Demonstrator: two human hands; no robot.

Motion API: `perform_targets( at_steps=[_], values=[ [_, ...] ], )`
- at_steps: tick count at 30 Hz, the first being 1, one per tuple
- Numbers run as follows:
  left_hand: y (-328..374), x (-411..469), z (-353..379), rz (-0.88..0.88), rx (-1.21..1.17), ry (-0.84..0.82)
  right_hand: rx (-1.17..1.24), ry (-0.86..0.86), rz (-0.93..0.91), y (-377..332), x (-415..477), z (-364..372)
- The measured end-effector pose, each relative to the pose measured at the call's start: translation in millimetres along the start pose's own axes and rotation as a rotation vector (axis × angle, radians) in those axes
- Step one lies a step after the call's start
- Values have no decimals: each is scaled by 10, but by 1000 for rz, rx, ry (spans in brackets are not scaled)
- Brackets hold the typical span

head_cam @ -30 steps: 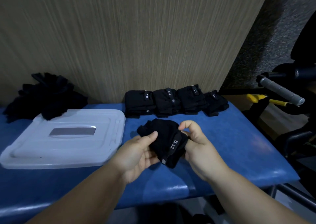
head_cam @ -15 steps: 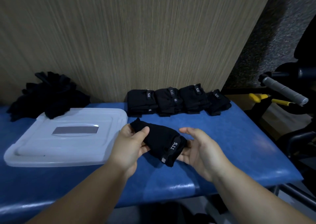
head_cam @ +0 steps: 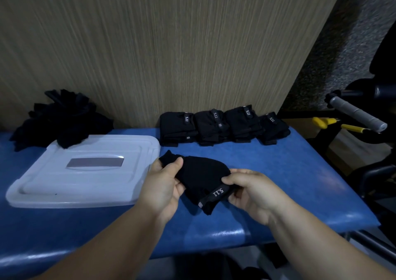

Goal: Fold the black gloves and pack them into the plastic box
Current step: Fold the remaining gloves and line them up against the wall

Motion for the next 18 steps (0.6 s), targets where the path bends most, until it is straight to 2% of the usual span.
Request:
perform_targets(
  at_steps=[4,6,9,11,14,16,18],
  values=[
    [-104,23,32,-76,133,-118,-3,-120,-50,-27,-65,103],
    [-143,20,37,-91,220,-143,3,-48,-145,-104,-72,86],
    [-105,4,11,-8,404,-101,-11,119,-308,-271,-88,-21],
    [-72,-8,16,54,537,-112,-214,181,-459,-372,-108,-76],
    [-88,-76,80,15,591,-208,-774,252,-821,-479,-239,2],
    [-142,-87,110,-78,499,-256,-1023,134,-974,-380,-282,171],
    [-179,-71,114,-150,430,-281,-1149,-66,-944,-196,-289,306]
  ],
)
Point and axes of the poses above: each hand's wrist, its own x-axis towards the middle knuckle, its own z-axis out of the palm, y = z × x, the point moved 6 cm from there along x, towards the middle knuckle, and after that the axes turned 6 degrees about y, right-handed, at the moved point
